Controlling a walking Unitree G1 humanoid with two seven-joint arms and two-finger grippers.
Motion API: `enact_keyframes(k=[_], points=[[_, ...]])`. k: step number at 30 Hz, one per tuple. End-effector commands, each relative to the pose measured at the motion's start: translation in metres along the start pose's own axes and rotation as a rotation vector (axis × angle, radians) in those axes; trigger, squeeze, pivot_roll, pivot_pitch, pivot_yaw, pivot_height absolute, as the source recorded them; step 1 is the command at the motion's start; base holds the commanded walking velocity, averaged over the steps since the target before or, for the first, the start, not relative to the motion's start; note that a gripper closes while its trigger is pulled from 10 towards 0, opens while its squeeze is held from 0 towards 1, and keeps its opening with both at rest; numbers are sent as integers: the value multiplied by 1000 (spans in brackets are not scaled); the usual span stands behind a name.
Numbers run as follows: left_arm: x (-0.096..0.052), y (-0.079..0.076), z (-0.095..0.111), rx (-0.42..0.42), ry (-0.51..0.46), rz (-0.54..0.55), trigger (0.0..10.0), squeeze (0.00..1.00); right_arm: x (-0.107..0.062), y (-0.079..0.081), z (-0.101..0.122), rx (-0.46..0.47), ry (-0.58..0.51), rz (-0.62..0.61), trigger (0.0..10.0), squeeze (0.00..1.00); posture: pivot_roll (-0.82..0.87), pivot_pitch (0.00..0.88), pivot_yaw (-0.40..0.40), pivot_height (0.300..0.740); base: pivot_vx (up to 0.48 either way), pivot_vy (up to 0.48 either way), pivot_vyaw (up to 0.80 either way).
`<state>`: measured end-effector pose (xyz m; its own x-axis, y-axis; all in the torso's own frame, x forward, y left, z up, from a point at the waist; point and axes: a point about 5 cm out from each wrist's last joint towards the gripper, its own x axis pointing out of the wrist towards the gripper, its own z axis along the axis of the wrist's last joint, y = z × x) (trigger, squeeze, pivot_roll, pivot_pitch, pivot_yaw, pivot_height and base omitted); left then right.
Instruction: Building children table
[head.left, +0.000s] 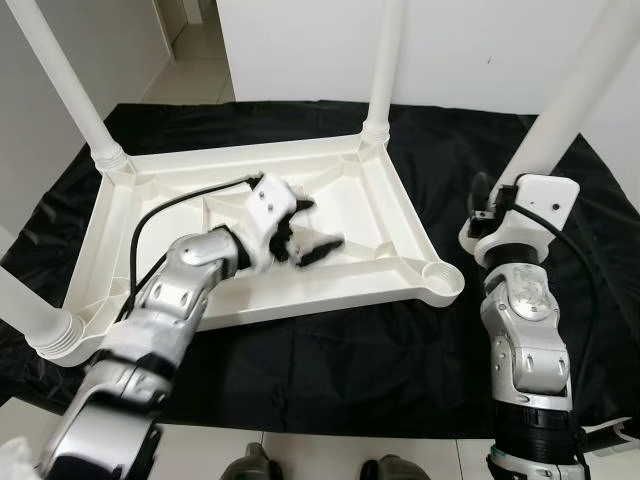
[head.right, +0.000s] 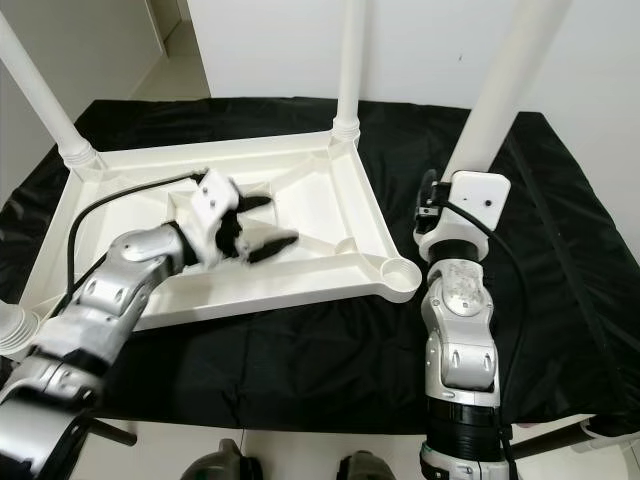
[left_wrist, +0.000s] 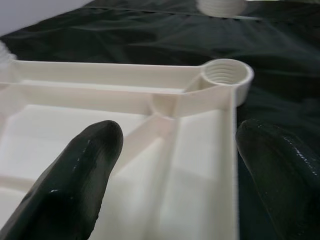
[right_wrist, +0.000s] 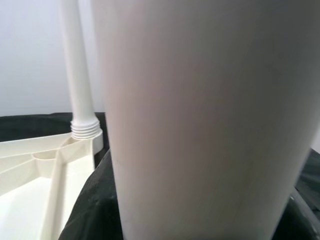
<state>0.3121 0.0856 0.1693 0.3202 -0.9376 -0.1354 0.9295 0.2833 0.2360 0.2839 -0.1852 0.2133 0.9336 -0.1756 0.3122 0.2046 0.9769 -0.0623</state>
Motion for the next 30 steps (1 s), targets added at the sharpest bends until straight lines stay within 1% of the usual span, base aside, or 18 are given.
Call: enact_keyframes(k=[1,2,3,6,8,9,11,13,14,15,17,18,20,24,25,28,29,30], points=[[0,-6,1,9,13,-76,10000,0,0,1,3,11,-23,11,10000,0,-41,23,23,740,0,0,0],[0,-6,1,9,13,-76,10000,0,0,1,3,11,-23,11,10000,0,-41,23,23,740,0,0,0],[-1,-11,1,17,19,-108,10000,0,0,2,3,10,-22,14,10000,0,-41,23,23,740,0,0,0],[-7,-6,-2,11,29,-87,10000,0,0,2,2,4,-24,19,10000,0,-40,26,29,740,0,0,0],[-15,-15,-4,7,46,-136,10000,0,0,1,1,-2,-23,16,10000,0,-36,26,29,740,0,0,0],[-15,-15,-4,7,46,-136,10000,0,0,1,1,-2,-23,16,10000,0,-36,26,29,740,0,0,0],[-16,-27,-4,5,56,-198,10000,0,-1,1,0,0,-24,17,10000,0,-32,28,29,740,0,0,0],[-9,-40,2,-7,23,-231,10000,0,0,2,0,-3,-24,25,10000,0,-32,29,28,740,0,0,0],[-9,-40,2,-7,23,-231,10000,0,0,2,0,-3,-24,25,10000,0,-32,29,28,740,0,0,0],[-6,-44,5,-15,4,-240,10000,0,-1,2,-1,-4,-24,29,10000,0,-33,30,29,740,0,0,0],[-6,-44,5,-15,4,-240,10000,0,-1,2,-1,-4,-24,29,10000,0,-33,30,29,740,0,0,0],[1,-49,11,-25,-33,-235,10000,0,-1,3,-2,-5,-22,32,10000,0,-34,30,26,740,0,0,0],[13,-50,20,-62,-79,-196,10000,0,-1,3,-5,-9,-16,39,10000,0,-38,30,27,740,0,0,0],[16,-50,22,-74,-90,-184,10000,0,-1,3,-5,-10,-14,41,10000,0,-38,31,26,740,0,0,0],[20,-47,25,-82,-99,-144,10000,0,-2,3,-7,-11,-12,45,10000,0,-38,31,26,740,0,0,0],[34,-50,34,-170,-142,-63,10000,0,-4,4,-13,-20,3,63,10000,0,-37,30,25,740,0,0,0],[34,-50,34,-170,-142,-63,10000,0,-4,4,-13,-20,3,63,10000,0,-37,30,25,740,0,0,0],[37,-52,35,-192,-147,-49,10000,0,-5,4,-14,-19,5,64,10000,0,-37,33,27,740,0,0,0]])
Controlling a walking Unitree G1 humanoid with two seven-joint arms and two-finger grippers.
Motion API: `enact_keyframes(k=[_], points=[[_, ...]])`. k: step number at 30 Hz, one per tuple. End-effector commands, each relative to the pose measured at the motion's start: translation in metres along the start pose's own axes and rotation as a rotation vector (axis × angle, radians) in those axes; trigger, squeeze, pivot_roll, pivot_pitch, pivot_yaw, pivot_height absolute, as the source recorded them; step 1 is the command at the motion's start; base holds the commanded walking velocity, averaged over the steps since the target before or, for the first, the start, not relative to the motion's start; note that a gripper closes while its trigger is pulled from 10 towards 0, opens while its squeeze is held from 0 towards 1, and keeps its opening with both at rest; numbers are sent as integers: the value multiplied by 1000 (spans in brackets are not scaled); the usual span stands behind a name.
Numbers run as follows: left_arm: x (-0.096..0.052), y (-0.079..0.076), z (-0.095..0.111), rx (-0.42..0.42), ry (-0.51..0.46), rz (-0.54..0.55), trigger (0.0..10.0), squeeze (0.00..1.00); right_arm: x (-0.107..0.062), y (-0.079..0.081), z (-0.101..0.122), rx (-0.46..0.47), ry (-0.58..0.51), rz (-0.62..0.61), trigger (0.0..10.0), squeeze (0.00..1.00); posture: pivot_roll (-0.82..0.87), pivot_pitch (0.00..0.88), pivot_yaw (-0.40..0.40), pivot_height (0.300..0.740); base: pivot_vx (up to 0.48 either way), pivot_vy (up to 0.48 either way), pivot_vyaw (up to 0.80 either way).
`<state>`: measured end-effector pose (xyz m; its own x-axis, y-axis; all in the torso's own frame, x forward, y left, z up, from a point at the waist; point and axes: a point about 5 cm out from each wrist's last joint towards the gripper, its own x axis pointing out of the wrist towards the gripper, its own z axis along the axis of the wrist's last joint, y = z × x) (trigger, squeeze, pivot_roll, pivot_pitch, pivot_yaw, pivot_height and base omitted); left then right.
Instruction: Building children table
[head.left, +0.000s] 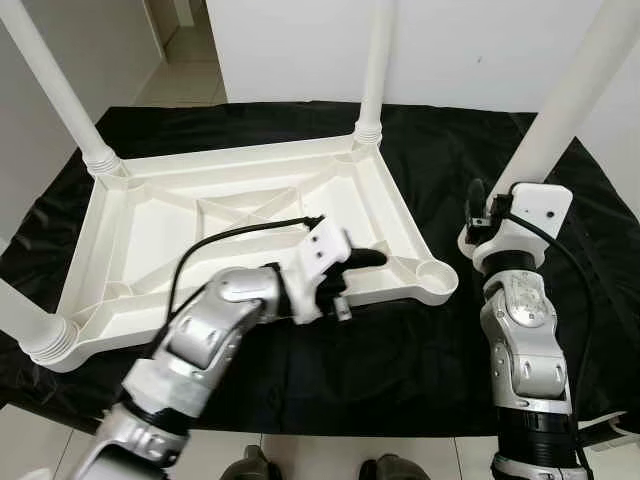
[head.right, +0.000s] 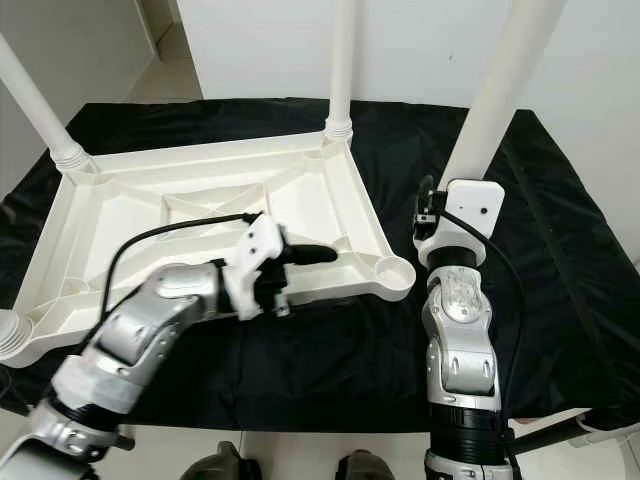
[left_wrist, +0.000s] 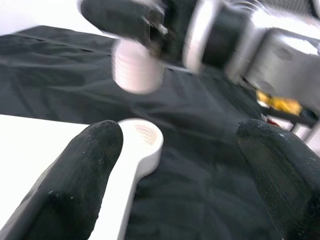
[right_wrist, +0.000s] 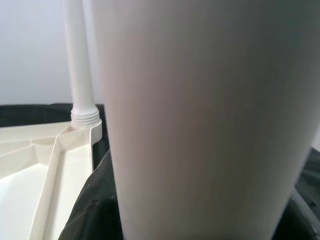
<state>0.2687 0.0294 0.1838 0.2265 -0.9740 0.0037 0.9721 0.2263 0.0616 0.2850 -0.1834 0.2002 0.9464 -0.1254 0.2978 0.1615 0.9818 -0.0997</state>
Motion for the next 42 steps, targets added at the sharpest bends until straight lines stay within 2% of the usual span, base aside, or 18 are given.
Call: enact_keyframes(k=[1,3,6,10,12,17,18,19,20,24,26,28,30,31,32,39,42], points=[[0,0,2,-18,3,31,10000,0,-1,1,-1,3,-6,11,10000,0,-37,33,27,740,0,0,0],[11,-3,5,-68,-24,70,10000,0,-1,2,-2,12,-5,14,10000,0,-37,33,25,740,0,0,0],[19,-5,7,-91,-31,111,10000,0,-1,4,-3,13,-6,21,10000,0,-39,32,27,740,0,0,0],[20,-5,9,-69,-43,115,10000,0,-1,5,-3,13,-8,27,10000,0,-39,32,27,740,0,0,0],[20,-3,10,-19,-38,105,10000,0,-2,7,-5,10,-4,43,10000,0,-37,31,26,740,0,0,0],[19,-2,9,11,-19,90,10000,0,-3,9,-8,8,4,58,10000,0,-37,27,23,740,0,0,0],[15,1,6,59,19,66,10000,0,-7,12,-14,8,24,89,10000,0,-41,23,24,740,0,0,0],[15,1,6,59,19,66,10000,0,-7,12,-14,8,24,89,10000,0,-41,23,24,740,0,0,0],[10,3,5,114,24,41,10000,0,-10,13,-18,7,37,102,10000,0,-41,23,24,740,0,0,0],[0,6,0,170,53,17,10000,0,-13,14,-25,11,53,113,10000,0,-46,20,23,740,0,0,0],[0,6,0,170,53,17,10000,0,-13,14,-25,11,53,113,10000,0,-46,20,23,740,0,0,0],[-5,8,-4,187,84,3,10000,0,-14,15,-26,19,55,119,10000,0,-46,19,21,740,0,0,0],[-8,15,-20,213,223,42,10000,0,-14,17,-23,52,35,125,10000,0,-42,17,15,740,0,0,0],[-8,15,-20,213,223,42,10000,0,-14,17,-23,52,35,125,10000,0,-42,17,15,740,0,0,0],[-7,17,-27,225,281,59,10000,0,-13,16,-20,63,21,123,10000,0,-41,16,14,740,0,0,0],[4,11,-49,219,400,76,10000,0,-9,11,-10,89,-25,101,10000,0,-47,8,16,740,0,0,0],[10,8,-55,227,417,71,10000,0,-8,8,-7,83,-43,93,10000,0,-52,10,18,740,0,0,0]])
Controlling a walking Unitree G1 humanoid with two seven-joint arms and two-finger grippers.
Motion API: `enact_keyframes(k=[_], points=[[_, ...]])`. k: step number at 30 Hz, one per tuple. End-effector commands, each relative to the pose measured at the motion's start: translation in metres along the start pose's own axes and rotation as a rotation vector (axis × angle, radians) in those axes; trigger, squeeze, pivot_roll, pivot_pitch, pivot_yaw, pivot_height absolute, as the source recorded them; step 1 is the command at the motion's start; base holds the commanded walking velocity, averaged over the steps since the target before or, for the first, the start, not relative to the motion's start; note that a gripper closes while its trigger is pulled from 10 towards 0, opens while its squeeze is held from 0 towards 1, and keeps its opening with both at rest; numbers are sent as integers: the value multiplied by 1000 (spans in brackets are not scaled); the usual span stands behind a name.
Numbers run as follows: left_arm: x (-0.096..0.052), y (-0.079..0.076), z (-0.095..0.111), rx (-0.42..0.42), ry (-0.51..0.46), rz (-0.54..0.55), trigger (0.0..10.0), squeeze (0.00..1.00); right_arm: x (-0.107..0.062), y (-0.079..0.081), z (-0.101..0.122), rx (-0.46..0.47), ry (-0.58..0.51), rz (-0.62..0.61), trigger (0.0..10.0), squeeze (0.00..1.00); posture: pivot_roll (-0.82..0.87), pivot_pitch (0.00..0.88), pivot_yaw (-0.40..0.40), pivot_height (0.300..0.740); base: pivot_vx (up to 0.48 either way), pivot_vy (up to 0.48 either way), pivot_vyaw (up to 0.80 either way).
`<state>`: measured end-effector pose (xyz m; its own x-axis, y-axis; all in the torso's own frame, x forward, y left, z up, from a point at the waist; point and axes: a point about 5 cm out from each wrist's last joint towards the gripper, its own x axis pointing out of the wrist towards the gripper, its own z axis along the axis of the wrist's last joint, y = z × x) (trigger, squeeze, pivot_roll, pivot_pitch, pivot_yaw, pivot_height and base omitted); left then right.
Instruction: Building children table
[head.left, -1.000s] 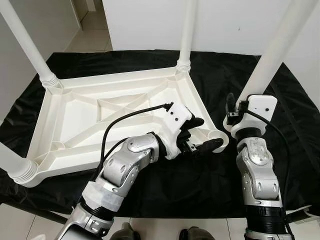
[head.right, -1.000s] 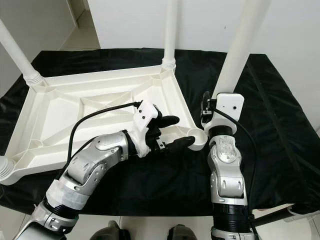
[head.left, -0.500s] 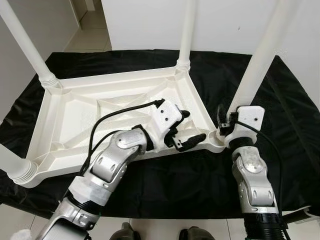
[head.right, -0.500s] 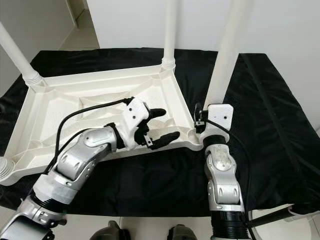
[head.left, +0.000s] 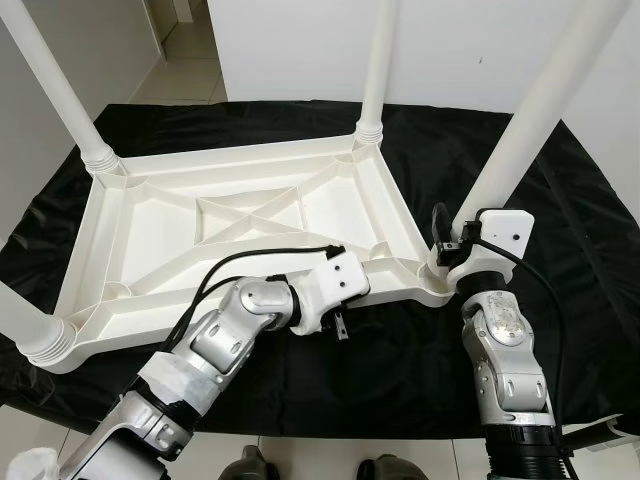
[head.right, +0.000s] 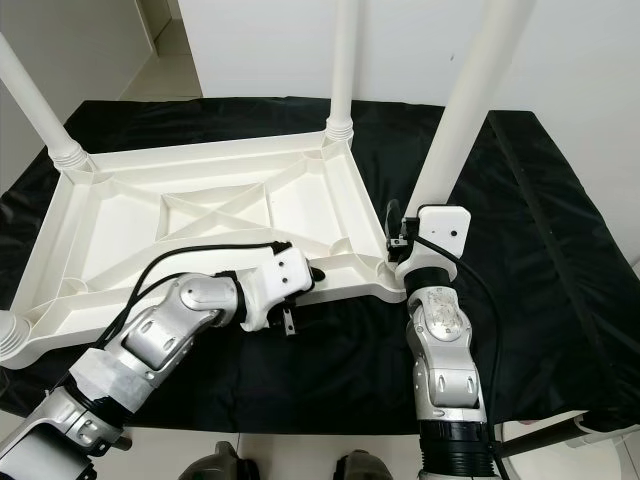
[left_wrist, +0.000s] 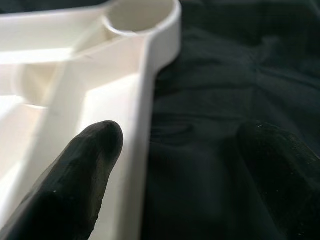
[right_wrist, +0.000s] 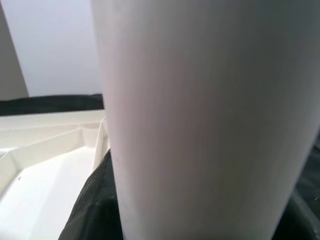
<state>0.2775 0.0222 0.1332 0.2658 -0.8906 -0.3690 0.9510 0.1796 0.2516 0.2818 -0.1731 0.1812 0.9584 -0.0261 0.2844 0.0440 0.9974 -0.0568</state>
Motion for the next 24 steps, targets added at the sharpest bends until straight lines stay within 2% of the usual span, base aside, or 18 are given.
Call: enact_keyframes(k=[1,3,8,10,15,18,24], points=[[3,3,-4,14,38,75,10000,0,2,-3,9,5,-50,-6,10000,0,-52,10,18,740,0,0,0],[9,0,-6,47,58,45,10000,0,2,-5,11,-4,-60,-14,10000,0,-54,11,20,740,0,0,0],[11,-1,-6,71,65,25,10000,0,1,-7,12,-10,-64,-16,10000,0,-61,13,30,740,0,0,0],[12,-4,-3,107,47,-10,10000,0,1,-10,12,-16,-67,-29,10000,0,-66,13,40,740,0,0,0],[11,-8,2,109,16,-54,10000,0,1,-11,13,-21,-69,-37,10000,0,-66,14,45,740,0,0,0],[7,-17,10,85,-36,-142,10000,0,1,-12,12,-29,-67,-39,10000,0,-62,18,47,740,0,0,0],[6,-21,14,97,-54,-168,10000,0,2,-12,10,-42,-62,-31,10000,0,-59,20,47,740,0,0,0]])
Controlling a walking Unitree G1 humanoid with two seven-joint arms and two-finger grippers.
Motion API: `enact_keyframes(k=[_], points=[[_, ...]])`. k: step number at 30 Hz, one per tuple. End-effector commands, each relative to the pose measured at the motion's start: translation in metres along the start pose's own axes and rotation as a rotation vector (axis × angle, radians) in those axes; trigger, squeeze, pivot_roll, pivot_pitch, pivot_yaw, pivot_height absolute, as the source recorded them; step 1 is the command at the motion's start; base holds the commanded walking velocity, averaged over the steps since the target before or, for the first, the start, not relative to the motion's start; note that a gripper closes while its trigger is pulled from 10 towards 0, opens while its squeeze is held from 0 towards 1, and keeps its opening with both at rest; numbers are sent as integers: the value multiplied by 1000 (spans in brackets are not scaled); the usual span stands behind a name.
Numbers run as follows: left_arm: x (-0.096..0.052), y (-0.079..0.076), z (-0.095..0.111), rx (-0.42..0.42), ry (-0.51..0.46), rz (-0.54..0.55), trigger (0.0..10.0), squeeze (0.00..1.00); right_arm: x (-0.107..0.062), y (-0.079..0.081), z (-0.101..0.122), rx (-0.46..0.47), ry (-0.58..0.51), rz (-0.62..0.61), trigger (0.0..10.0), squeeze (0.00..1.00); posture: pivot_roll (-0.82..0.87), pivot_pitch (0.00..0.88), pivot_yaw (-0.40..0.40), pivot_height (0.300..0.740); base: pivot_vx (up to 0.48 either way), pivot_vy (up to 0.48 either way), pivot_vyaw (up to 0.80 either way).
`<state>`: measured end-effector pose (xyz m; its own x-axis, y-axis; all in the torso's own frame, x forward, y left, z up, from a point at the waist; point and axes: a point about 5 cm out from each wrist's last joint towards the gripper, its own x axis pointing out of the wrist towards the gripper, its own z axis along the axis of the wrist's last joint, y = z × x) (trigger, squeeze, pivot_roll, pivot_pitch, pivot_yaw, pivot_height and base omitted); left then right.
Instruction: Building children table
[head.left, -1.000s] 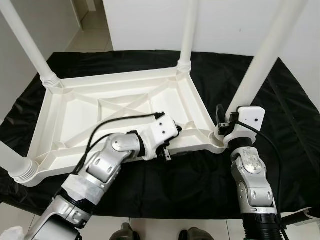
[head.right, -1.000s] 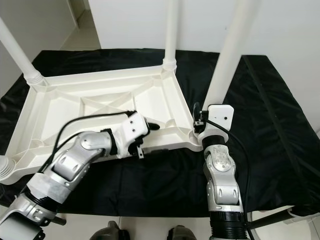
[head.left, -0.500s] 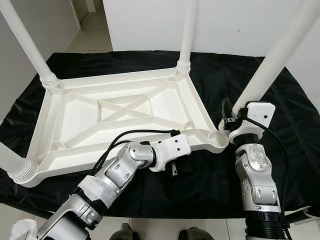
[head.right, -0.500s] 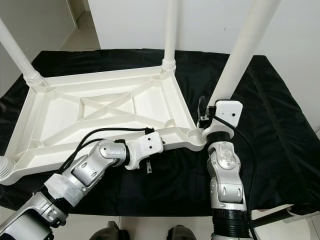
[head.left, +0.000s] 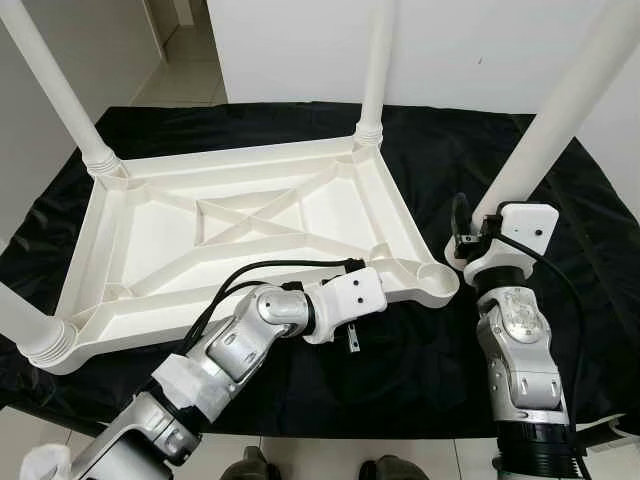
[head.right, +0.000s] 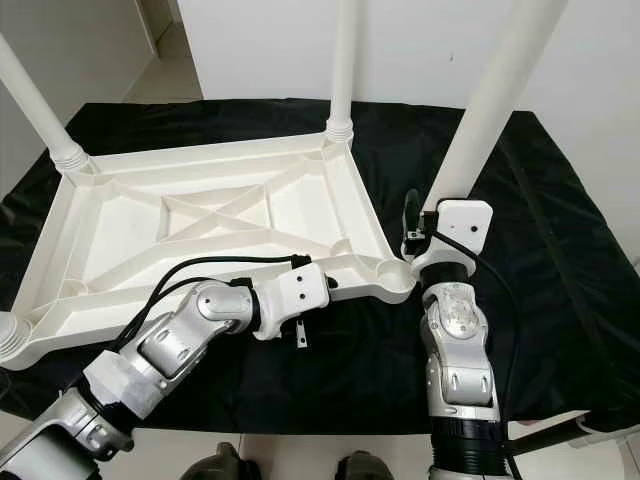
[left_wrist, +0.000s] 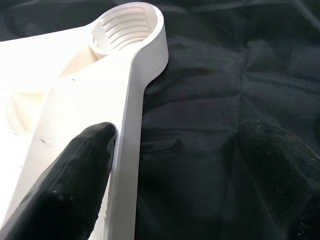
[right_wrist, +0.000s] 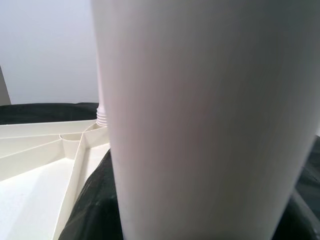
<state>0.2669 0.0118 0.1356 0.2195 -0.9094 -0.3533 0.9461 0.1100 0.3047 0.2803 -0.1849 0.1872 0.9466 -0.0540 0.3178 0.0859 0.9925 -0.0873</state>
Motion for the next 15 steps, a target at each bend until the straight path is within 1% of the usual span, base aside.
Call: enact_keyframes(k=[1,3,4,5,6,8,9,10,11,12,15], points=[[1,-9,6,20,-28,-125,10000,0,1,0,5,1,-29,0,10000,0,-59,20,47,740,0,0,0],[0,-10,6,-11,-30,-146,10000,0,2,1,4,5,-29,4,10000,0,-53,19,43,740,0,0,0],[0,-10,6,-11,-30,-146,10000,0,2,1,4,5,-29,4,10000,0,-53,19,43,740,0,0,0],[-1,-11,7,-4,-33,-150,7765,0,2,2,4,5,-27,7,10000,0,-52,18,42,740,0,0,0],[-1,-10,6,-6,-23,-139,9137,0,2,2,3,5,-25,8,10000,0,-52,18,41,740,0,0,0],[-1,-10,5,-5,-15,-129,9137,0,2,2,3,6,-24,9,10000,0,-51,19,41,740,0,0,0],[-3,-11,4,2,-13,-142,6353,0,2,2,2,4,-22,10,10000,0,-51,19,39,740,0,0,0],[-4,-12,4,3,-10,-146,7608,0,1,2,2,3,-19,12,10000,0,-51,18,41,740,0,0,0],[-4,-12,4,3,-10,-146,7608,0,1,2,2,3,-19,12,10000,0,-51,18,41,740,0,0,0],[-5,-11,4,7,-11,-139,10000,0,1,3,1,2,-17,14,10000,0,-51,18,40,740,0,0,0],[-3,-3,8,5,-24,-77,10000,0,-2,5,-3,-12,5,35,10000,0,-49,20,35,740,0,0,0]])
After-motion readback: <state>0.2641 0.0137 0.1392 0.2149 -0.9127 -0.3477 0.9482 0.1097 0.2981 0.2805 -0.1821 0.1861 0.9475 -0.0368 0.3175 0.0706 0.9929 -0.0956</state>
